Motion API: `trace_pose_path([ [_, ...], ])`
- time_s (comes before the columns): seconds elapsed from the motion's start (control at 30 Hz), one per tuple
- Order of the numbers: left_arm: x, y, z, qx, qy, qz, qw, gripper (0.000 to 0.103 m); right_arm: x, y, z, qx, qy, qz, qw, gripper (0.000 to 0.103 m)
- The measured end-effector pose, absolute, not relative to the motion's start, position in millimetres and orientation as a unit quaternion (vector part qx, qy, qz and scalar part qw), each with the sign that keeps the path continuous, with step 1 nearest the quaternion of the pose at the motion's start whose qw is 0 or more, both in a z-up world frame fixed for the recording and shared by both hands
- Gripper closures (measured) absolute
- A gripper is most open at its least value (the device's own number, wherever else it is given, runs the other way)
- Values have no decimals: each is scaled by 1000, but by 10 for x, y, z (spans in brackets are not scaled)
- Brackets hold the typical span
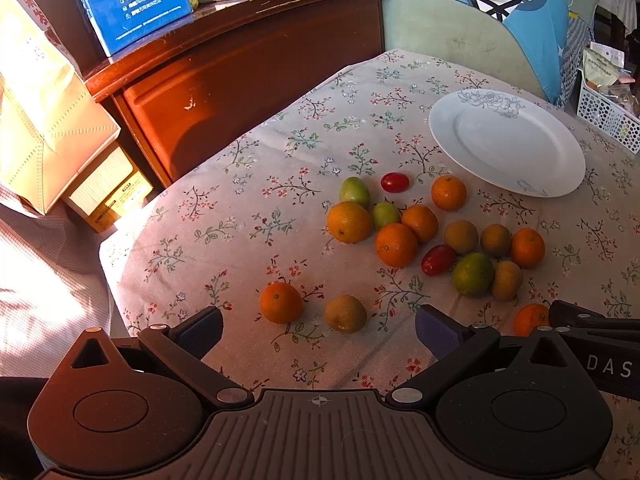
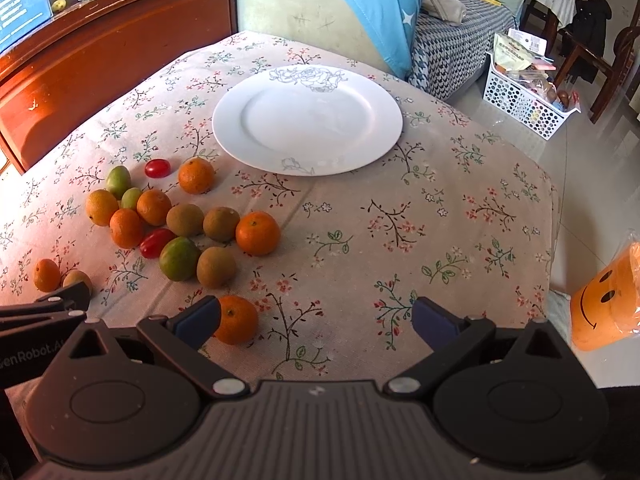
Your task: Organize fruits
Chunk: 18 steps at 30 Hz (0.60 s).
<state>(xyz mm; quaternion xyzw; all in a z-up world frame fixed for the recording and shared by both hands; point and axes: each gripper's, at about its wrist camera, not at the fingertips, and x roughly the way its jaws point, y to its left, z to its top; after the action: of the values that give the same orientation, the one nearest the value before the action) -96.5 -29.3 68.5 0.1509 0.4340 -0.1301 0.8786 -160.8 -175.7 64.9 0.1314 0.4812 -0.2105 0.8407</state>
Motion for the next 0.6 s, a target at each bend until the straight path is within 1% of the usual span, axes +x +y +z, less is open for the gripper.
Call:
trace_pose_path([
  [0.43,-898,-204,716,128,430,-130,884,0,-1662,-1799,691,147,466,-190,852,4],
  [0.5,-866,-149,735,119,426,-121,889,0,-1701,-1823,706,154,458,-181,857,6],
  [0.6,-823,-84,729,110,425,-109,892,0,-1754,-1865,710,171,449,-161,862,8],
])
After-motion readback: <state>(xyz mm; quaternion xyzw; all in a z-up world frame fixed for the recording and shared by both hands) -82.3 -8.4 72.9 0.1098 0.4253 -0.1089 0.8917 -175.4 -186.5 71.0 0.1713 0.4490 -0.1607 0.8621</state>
